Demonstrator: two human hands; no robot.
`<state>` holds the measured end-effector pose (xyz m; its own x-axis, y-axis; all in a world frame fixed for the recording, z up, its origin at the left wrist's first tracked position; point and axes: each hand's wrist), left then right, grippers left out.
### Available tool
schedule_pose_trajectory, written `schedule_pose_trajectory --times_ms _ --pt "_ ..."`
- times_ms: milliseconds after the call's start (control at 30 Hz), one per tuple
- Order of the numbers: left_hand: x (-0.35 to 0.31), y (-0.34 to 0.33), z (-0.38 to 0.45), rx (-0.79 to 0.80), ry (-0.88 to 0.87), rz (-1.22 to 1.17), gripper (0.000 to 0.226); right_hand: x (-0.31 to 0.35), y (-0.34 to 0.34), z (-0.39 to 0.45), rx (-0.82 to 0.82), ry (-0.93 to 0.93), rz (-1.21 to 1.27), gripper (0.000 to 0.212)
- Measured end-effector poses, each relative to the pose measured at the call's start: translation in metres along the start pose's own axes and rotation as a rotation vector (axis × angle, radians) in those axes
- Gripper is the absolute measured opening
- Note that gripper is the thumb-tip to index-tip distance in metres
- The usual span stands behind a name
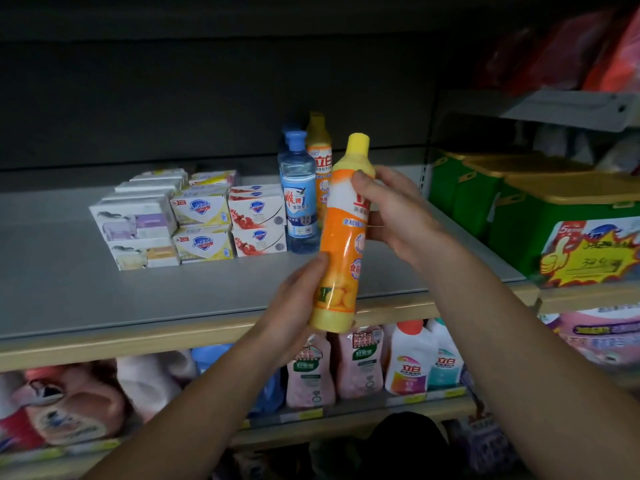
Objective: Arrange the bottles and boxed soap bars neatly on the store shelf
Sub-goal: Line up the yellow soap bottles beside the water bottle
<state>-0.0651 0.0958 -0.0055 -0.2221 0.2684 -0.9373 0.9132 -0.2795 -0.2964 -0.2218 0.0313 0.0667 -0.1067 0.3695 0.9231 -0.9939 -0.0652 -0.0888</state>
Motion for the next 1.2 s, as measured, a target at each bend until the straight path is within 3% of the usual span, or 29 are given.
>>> schedule_pose_trajectory --times_ms 100,300,400,500,733,900,1067,1200 --pt "0.005 -0.01 0.009 -0.209 -0.189 0.25 0.034 0.001 0.0 0.003 -0.099 0.075 -0.267 0.025" --pt "0.003 -0.015 0.035 -0.156 -0.235 0.327 0.046 0.001 0.011 0.017 -0.143 0.131 -0.388 0.039" --pt "-0.006 -0.012 0.055 -0.115 -0.282 0.525 0.042 -0.002 0.019 0.021 -0.203 0.261 -0.432 0.04" --pt "-0.008 -0.008 0.082 -0.171 -0.366 0.746 0.041 -0.008 0.028 0.021 -0.273 0.362 -0.502 0.044" --pt "-0.008 0.017 0.13 -0.241 -0.409 1.309 0.051 -0.024 0.066 0.045 -0.355 0.367 -0.592 0.052" --pt "-0.004 0.02 0.153 -0.186 -0.366 1.566 0.056 -0.039 0.076 0.046 -0.273 0.331 -0.583 0.054" --pt "0.002 0.022 0.155 -0.204 -0.393 1.607 0.061 -0.082 0.089 0.018 -0.052 0.088 -0.61 0.073" --pt "0.004 0.022 0.158 -0.214 -0.401 1.619 0.052 -0.093 0.096 0.022 -0.054 0.061 -0.671 0.067"
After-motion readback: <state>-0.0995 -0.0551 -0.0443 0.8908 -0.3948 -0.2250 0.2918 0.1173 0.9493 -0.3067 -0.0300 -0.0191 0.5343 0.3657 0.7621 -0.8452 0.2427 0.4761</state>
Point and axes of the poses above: each hand's wrist, its own z-axis towards the middle knuckle, its own y-axis out of the back of the hand, x = y × z, and after that the axes turned 8 degrees about y, right-handed
